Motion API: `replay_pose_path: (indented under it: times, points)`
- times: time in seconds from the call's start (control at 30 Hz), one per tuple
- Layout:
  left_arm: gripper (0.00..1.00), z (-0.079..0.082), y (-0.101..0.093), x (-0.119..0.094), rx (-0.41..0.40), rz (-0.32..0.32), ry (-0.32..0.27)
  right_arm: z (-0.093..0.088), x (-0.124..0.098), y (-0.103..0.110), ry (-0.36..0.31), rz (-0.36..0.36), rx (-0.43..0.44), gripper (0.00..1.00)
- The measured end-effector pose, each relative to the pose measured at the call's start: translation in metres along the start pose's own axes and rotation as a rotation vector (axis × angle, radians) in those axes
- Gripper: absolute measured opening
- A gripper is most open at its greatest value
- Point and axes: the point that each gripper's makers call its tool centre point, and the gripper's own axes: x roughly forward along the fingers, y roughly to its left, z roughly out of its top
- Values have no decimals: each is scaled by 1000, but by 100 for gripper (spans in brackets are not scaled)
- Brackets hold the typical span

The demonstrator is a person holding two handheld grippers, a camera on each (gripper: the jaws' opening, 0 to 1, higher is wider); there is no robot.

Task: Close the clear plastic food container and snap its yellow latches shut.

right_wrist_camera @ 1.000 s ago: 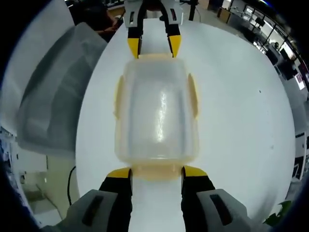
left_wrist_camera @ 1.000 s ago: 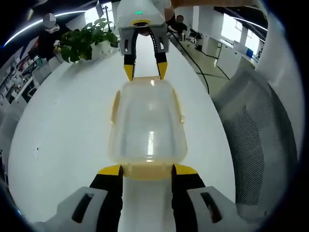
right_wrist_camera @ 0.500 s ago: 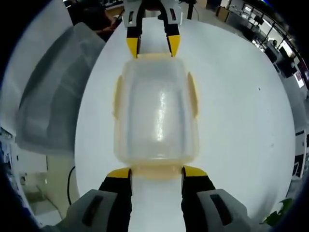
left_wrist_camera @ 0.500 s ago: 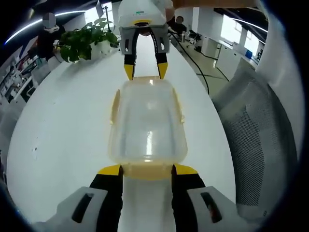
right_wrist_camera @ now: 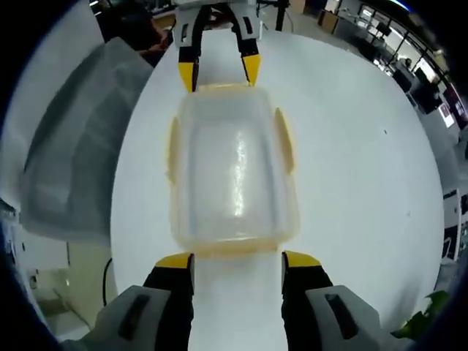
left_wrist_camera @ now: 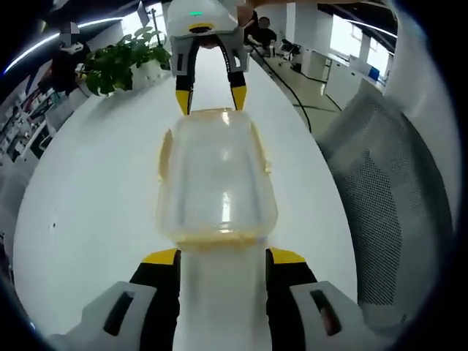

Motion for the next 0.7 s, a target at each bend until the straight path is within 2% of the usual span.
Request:
replay_pose_path:
  times: [0.1,0.17,0.23,0.27,0.33,0.4,0.47,0.5,0.63,0.7]
  points:
    - [45,-1,0,-6,-47,16,-15,0,-6,2,-13,-11,29,47]
    - [45,0,2,-10,-114,39,-38,-1,-12,3,-19,-27,44,48]
    - [43,3,3,-13,-185,59,-72,-1,-17,1,-38,-60,96,47]
    - [40,4,2,-14,-228,61,-74,2,-20,0,-60,-74,124,47]
    - [36,4,1,-13,-251,72,-68,13,-26,-1,-141,-94,240,47]
    - [38,6,2,-13,-263,94,-72,19,-28,0,-186,-92,313,47]
    - [40,9,3,-12,-311,119,-77,9,-26,-4,-137,-136,364,45]
    - [40,11,4,-12,-350,130,-91,8,-24,0,-132,-124,385,45]
    - [41,12,6,-11,-493,150,-126,13,-19,1,-183,-134,510,45]
    - [42,13,6,-11,-517,151,-138,13,-19,-1,-196,-148,551,45]
